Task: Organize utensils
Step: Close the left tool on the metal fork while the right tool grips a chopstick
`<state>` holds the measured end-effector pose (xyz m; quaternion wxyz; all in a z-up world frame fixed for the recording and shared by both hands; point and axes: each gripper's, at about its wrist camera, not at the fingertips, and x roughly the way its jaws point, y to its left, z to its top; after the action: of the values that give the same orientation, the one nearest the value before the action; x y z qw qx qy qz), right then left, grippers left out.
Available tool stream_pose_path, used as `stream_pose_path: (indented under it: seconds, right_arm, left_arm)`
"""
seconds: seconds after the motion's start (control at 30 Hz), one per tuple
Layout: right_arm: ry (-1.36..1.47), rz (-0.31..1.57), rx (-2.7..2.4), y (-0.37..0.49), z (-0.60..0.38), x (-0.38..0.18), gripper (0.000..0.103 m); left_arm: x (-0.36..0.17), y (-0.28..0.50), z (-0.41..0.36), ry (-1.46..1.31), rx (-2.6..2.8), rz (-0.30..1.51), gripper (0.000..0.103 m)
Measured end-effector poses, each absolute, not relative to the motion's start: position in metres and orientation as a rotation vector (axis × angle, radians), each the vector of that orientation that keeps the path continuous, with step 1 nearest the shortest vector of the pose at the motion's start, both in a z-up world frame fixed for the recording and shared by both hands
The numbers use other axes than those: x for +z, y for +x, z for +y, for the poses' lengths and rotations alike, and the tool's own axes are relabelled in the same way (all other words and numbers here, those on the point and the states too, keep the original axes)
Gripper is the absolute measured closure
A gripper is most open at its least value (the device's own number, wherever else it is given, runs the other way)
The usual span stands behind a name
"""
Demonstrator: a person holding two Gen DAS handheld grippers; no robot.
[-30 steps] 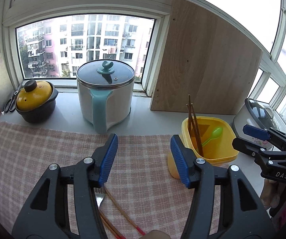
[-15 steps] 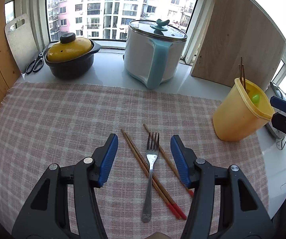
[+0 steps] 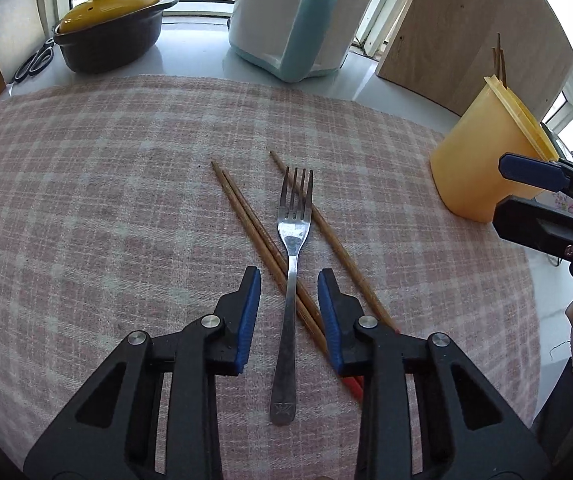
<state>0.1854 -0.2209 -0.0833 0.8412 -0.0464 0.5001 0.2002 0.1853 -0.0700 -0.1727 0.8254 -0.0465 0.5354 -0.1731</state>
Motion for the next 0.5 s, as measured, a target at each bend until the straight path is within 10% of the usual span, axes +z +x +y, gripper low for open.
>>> stream_pose_path:
  seconds: [0.5]
  right_arm:
    - [-0.060, 1.247, 0.454, 0.208, -0.202, -0.132, 0.063]
  left_arm:
    - [-0.200, 0.200, -0.082, -0.045, -0.357, 1.185, 0.083]
